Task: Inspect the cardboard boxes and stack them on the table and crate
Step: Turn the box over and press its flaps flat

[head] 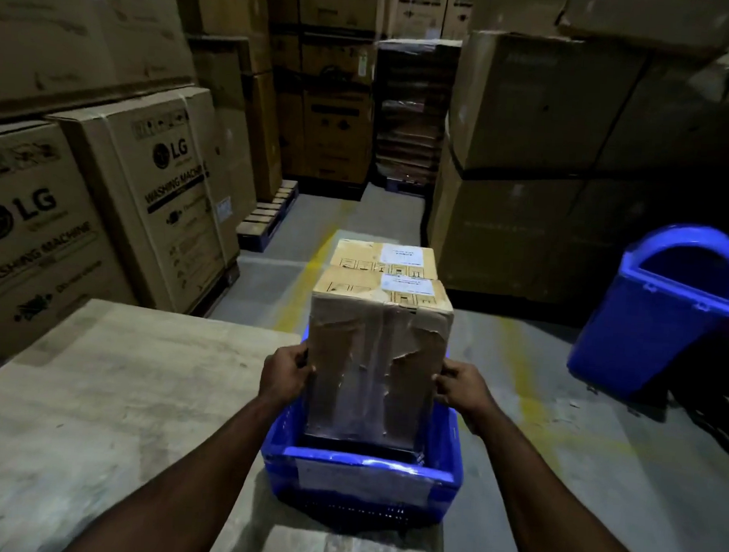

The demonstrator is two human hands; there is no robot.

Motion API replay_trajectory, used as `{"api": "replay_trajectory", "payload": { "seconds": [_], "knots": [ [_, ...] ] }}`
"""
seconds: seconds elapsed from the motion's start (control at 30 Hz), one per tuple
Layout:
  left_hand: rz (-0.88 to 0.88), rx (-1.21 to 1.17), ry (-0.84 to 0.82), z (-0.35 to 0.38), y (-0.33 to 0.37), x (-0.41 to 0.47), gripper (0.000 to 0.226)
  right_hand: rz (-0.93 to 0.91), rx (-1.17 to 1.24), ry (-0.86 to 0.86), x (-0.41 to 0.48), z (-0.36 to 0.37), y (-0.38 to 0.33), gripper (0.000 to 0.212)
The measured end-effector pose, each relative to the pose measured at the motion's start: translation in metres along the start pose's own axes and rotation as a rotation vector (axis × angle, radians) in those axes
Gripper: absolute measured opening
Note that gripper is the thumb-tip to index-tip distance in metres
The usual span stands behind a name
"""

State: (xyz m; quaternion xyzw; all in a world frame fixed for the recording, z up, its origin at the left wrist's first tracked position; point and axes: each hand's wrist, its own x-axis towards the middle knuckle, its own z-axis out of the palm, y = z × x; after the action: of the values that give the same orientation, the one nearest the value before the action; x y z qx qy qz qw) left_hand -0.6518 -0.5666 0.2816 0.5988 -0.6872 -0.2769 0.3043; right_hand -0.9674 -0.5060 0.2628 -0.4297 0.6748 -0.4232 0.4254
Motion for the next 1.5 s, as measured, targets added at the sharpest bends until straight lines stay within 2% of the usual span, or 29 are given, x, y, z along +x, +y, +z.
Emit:
{"api": "replay_trajectory", "payload": {
  "seconds": [0.23,0.3,0.4,0.5,0.73,0.93,1.13,1.23,1.5],
  "knots": [
    [-0.095,0.053,-0.039,0.022,-0.028,0.018,0.010,-0.026,-0.068,0.106,0.015,0.010,0.016,0.048],
    [-0.122,0.051,-0.050,0.025,-0.031,0.022,0.006,-0.049,-0.116,0.102,0.016,0.013,0.022,0.048],
    [-0.129,0.041,-0.072,0.027,-0.034,0.022,0.008,-0.063,-0.095,0.061,0.012,0.014,0.026,0.047],
    [-0.111,0.033,-0.102,0.027,-0.039,0.020,0.023,-0.072,-0.096,0.039,0.010,0.017,0.034,0.050],
    [-0.143,0.057,-0.239,0.023,-0.027,0.023,0.031,-0.043,-0.330,0.008,0.002,0.024,0.015,0.052],
    [-0.196,-0.004,-0.225,0.017,-0.024,0.019,0.040,-0.023,-0.368,0.023,-0.007,0.028,0.004,0.053],
    [-0.204,-0.119,-0.340,0.036,-0.059,0.034,0.075,-0.031,-0.330,0.055,-0.013,0.033,0.001,0.061],
    [-0.177,-0.151,-0.303,0.019,-0.038,0.026,0.072,-0.069,-0.366,0.047,-0.022,0.029,-0.006,0.068],
    [-0.079,-0.081,-0.271,-0.017,0.009,-0.022,0.073,-0.169,-0.421,0.074,-0.050,0.023,-0.028,0.066]
  ]
}}
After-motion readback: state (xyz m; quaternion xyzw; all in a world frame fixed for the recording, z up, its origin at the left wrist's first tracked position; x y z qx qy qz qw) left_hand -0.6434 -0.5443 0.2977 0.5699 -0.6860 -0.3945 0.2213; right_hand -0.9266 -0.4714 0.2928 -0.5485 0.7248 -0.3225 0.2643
